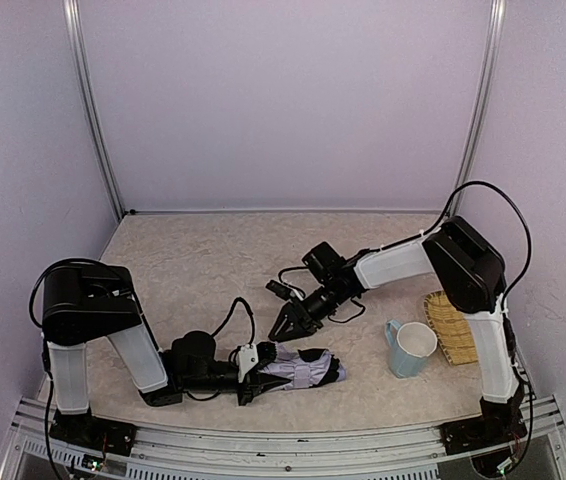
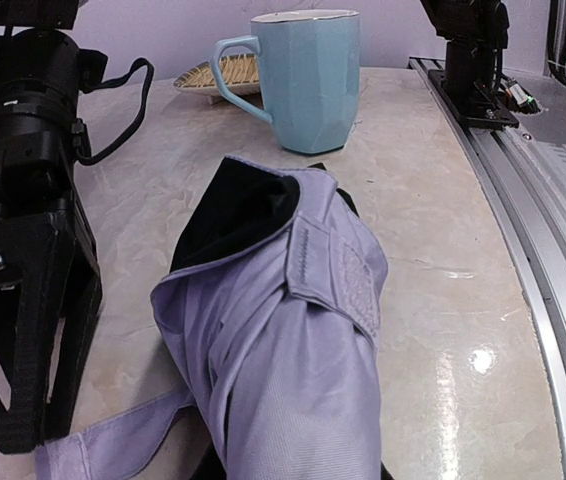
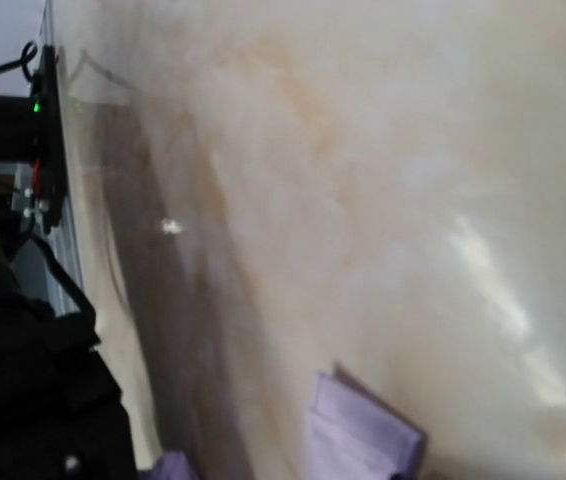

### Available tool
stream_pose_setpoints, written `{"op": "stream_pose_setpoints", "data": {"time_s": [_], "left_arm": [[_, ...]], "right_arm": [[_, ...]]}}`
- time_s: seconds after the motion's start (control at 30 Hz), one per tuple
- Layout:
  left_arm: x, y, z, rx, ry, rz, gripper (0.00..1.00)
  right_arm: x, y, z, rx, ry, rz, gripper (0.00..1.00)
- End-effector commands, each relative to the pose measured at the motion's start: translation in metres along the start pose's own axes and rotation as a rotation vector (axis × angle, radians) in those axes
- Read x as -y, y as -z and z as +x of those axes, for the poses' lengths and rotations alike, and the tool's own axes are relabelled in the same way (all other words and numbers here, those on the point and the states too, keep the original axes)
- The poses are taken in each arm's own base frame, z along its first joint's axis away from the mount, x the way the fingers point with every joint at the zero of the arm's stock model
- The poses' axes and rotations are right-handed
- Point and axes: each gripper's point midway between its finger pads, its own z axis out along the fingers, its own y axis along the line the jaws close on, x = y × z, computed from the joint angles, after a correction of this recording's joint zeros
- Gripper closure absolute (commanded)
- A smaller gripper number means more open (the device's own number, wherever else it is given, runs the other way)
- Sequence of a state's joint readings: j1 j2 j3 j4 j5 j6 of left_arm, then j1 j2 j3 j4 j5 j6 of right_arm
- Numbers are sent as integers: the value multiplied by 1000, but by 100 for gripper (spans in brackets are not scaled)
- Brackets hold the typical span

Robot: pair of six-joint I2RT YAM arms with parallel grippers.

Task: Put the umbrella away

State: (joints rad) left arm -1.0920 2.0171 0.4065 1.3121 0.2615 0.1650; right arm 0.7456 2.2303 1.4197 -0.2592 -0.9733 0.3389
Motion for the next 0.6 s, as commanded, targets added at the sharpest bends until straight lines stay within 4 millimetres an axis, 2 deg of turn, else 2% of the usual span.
{"op": "stream_pose_setpoints", "data": {"time_s": [0.0, 0.1, 0.2, 0.23, 0.3, 0.37, 0.5, 0.57], "left_arm": [[40, 32, 115, -414, 123, 115, 100], [40, 33, 116, -417, 124, 114, 100], [41, 34, 115, -414, 125, 116, 100], [41, 35, 114, -409, 123, 116, 100], [43, 36, 111, -403, 108, 117, 100], [47, 36, 108, -402, 57, 119, 100], [58, 37, 105, -420, -56, 139, 100], [62, 38, 104, -428, -98, 145, 100]], "right_arm": [[11, -32, 29, -114, -15, 64, 56], [23, -27, 40, -141, -7, 162, 66], [32, -15, 46, -151, 38, 270, 96], [33, -10, 45, -149, 56, 300, 100], [29, 0, 37, -125, 91, 341, 100], [25, 15, 18, -76, 129, 401, 100], [28, 57, -19, 32, 191, 564, 100], [28, 75, -30, 63, 229, 633, 100]]}}
